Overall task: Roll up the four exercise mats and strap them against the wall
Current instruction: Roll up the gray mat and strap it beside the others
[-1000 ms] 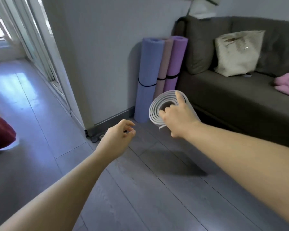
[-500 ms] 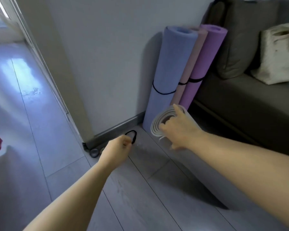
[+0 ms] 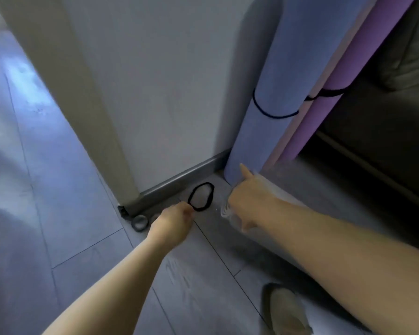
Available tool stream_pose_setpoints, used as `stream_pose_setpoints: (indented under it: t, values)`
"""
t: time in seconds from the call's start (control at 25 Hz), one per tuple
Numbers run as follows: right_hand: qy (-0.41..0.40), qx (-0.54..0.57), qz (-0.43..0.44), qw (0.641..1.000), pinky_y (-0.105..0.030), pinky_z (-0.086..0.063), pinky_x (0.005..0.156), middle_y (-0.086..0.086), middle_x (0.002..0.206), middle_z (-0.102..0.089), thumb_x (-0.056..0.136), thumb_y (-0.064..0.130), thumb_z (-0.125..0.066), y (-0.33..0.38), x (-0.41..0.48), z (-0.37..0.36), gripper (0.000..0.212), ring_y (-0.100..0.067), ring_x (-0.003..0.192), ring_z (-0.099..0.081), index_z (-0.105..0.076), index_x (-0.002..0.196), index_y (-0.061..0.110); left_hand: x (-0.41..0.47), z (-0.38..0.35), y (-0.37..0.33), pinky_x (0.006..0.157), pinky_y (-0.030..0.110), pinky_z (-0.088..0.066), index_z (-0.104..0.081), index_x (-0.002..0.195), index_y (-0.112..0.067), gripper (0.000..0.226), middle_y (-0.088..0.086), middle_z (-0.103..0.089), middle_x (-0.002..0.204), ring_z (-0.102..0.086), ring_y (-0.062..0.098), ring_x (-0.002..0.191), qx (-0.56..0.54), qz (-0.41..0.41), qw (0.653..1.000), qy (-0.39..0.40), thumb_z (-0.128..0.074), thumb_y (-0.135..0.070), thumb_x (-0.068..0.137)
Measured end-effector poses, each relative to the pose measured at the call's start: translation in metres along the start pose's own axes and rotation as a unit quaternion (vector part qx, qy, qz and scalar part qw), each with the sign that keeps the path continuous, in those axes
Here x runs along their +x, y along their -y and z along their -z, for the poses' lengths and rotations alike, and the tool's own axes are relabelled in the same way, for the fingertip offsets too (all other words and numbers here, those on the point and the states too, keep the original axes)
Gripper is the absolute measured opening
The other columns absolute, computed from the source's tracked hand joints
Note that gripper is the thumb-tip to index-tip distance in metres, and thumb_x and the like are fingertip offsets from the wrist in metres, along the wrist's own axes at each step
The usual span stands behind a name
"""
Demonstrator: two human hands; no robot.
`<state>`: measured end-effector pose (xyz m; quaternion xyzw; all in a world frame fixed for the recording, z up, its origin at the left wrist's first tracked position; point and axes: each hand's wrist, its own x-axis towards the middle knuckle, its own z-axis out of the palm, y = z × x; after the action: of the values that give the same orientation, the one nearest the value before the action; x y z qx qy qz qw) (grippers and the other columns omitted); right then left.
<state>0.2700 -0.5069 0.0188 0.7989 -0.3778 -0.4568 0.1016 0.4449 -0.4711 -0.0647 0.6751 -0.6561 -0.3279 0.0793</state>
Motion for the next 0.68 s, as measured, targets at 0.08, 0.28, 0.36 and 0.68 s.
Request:
stream_pose_setpoints:
  t: [0.08,0.28,0.36,0.68]
  values:
    - [0.014,0.004,0.032,0.999,-0.058,0.011,0.111,0.001,0.129,-0.058,0.098,0.035,-0.046,0.001,0.042,-0.017,0.035,-0.025,0.131,-0.042,-0.056,0.129,0.021,0.037,-0.031,0.013,0.082,0.035,-0.049,-0.057,0.119,-0.019,0.027,0.006,-0.06,0.121,-0.058,0.026,0.105,0.028,0.01,1.0,0.005,-0.042,-0.023,0.097]
    - [0.031,-0.012,0.08,0.996,-0.055,0.0,0.116,-0.002,0.142,-0.047,0.098,0.044,-0.042,-0.014,0.092,-0.049,0.046,-0.025,0.135,-0.036,-0.047,0.136,0.018,0.101,-0.084,0.028,0.091,0.033,-0.042,-0.036,0.143,-0.023,0.044,0.005,-0.046,0.142,-0.048,0.025,0.124,0.129,-0.02,0.991,0.012,-0.04,-0.022,0.099]
    - [0.035,-0.002,0.097,0.995,-0.053,-0.009,0.116,-0.002,0.14,-0.05,0.098,0.043,-0.042,-0.017,0.106,-0.057,0.045,-0.024,0.132,-0.04,-0.05,0.134,0.017,0.127,-0.103,0.032,0.109,0.04,-0.029,-0.023,0.148,-0.024,0.053,0.004,-0.03,0.153,-0.027,0.025,0.14,0.189,-0.028,0.98,0.047,-0.038,-0.015,0.098]
    - [0.05,0.077,0.157,0.983,-0.041,-0.022,0.116,-0.006,0.133,-0.052,0.099,0.039,-0.044,-0.013,0.123,-0.066,0.043,-0.022,0.124,-0.046,-0.052,0.129,0.01,0.144,-0.132,0.04,0.1,0.034,-0.035,-0.045,0.129,-0.015,0.035,0.008,-0.054,0.127,-0.048,0.026,0.118,0.332,-0.046,0.942,0.03,-0.043,-0.012,0.095]
